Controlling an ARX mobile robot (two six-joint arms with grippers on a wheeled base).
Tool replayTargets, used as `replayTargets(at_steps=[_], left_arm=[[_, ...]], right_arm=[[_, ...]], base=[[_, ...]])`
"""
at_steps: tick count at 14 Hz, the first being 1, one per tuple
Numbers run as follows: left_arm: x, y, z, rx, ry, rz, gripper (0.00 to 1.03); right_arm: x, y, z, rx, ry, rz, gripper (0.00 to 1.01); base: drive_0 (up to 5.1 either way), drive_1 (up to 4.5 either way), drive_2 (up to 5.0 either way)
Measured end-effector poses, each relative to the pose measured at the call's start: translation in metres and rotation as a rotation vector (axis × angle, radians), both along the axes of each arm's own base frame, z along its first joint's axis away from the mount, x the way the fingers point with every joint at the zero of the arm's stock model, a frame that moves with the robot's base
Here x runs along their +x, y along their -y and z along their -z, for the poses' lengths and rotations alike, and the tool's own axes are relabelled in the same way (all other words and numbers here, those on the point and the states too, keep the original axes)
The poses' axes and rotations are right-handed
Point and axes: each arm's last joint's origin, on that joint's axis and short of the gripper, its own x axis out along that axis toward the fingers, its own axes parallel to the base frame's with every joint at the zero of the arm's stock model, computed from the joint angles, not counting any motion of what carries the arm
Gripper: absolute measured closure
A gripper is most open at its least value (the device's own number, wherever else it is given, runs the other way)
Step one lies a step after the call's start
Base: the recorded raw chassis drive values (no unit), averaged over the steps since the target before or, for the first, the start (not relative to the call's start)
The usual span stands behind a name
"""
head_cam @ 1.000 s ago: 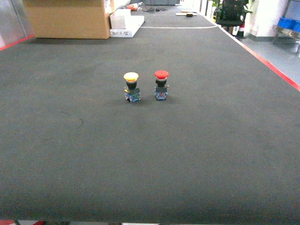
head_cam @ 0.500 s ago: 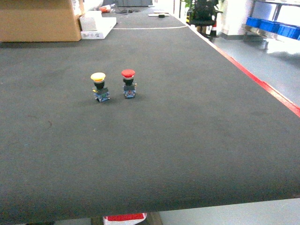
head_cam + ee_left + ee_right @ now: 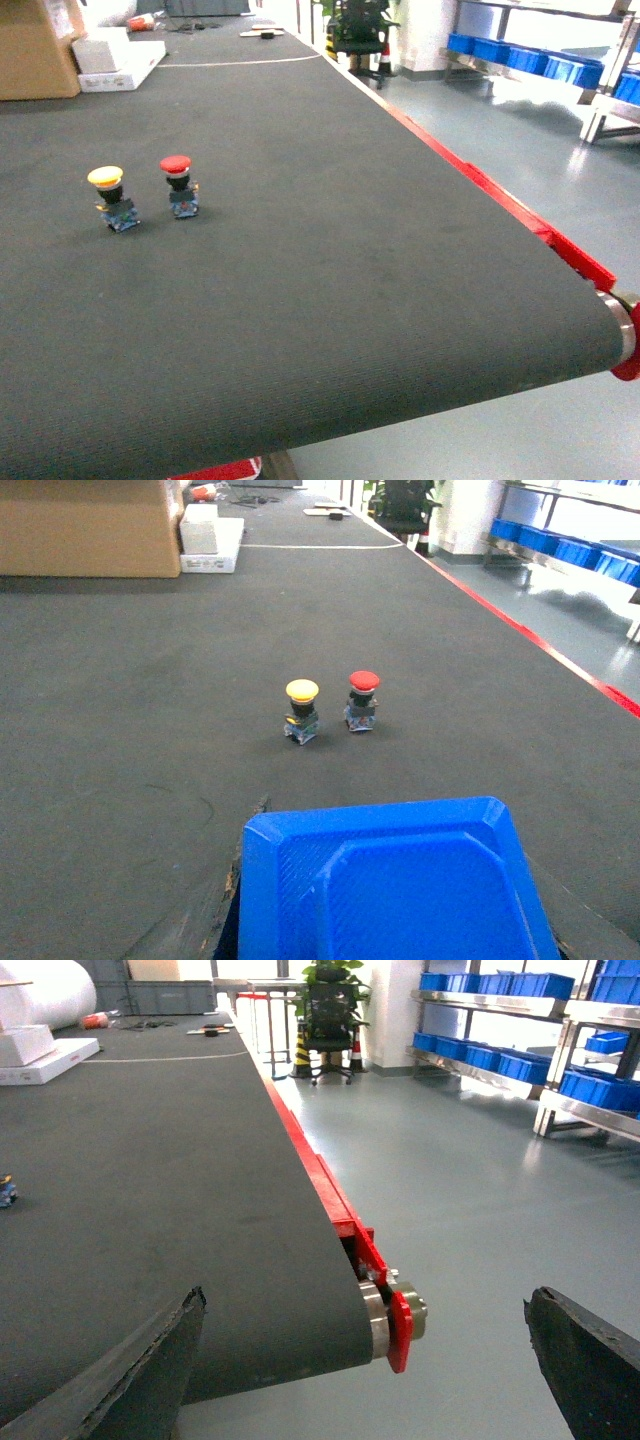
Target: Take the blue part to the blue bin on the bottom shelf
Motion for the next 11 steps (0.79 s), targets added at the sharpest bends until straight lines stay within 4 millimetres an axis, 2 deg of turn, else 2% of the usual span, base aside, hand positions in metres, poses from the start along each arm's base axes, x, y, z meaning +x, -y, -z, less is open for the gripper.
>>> replayTargets(at_steps=[11], left_arm=[[0.0000,0.0000,0.0000,0.000,0.000,0.000,0.59]], right_arm=[[0.0000,0.0000,0.0000,0.000,0.000,0.000,0.03]], base=[[-1.6,-1.56,-1.6]])
